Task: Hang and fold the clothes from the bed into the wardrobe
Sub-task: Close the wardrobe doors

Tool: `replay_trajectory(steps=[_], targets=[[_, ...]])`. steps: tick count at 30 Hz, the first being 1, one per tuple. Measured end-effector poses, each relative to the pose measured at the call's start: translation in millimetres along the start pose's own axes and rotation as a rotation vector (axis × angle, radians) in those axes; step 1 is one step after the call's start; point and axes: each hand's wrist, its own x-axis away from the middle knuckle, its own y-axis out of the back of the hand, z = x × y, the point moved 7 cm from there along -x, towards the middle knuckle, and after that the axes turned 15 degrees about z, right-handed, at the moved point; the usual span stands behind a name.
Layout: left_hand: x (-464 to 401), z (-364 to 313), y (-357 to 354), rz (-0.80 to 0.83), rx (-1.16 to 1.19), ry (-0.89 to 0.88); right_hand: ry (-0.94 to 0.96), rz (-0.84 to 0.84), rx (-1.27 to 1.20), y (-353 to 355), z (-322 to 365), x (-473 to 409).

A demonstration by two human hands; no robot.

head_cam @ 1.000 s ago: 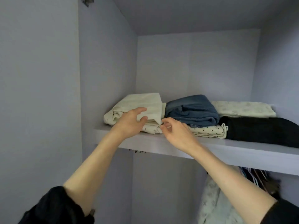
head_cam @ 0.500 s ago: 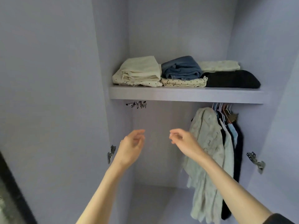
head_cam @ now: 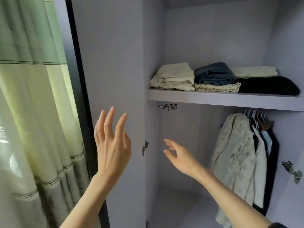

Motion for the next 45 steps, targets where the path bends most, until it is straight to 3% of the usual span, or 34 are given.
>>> replay_trajectory(steps=[4,9,16,23,28,33,36,40,45], targets=[[-18.7,40.2,35.3,-0.050,-0.037,0.221,0.131,0.040,0.094,-5.0,50.6,-2.2],[-29.3,79.6,43.0,0.107,0.501,0.466,0.281,0.078,0.177,-23.8,101.9,-15.4],[-24.8,76.1,49.9,0.168,0.680,0.412,0.354,0.124,0.067,-36.1,118.2,-18.8],[-39.4,16.6,26.9,0.406,0.741,0.221,0.371,0.098,-0.263,-10.6,92.6,4.0],[-52.4,-46.9,-10.9,0.509,0.867,0.139,0.323,-0.088,-0.360,34.5,48.2,22.1],[-68.5,-99.2,-69.2,0.609,0.766,-0.009,0.207,-0.284,-0.239,69.8,3.7,43.5],[-74.5,-127.4,-111.5,0.721,0.558,-0.154,0.117,-0.408,-0.192,85.1,-25.2,49.2],[-79.8,-146.4,-169.3,0.863,0.205,-0.290,0.029,-0.367,-0.180,103.9,-65.2,39.0],[-100.7,-151.8,-217.6,0.792,0.057,-0.388,-0.022,-0.380,-0.191,136.1,-101.2,3.7]])
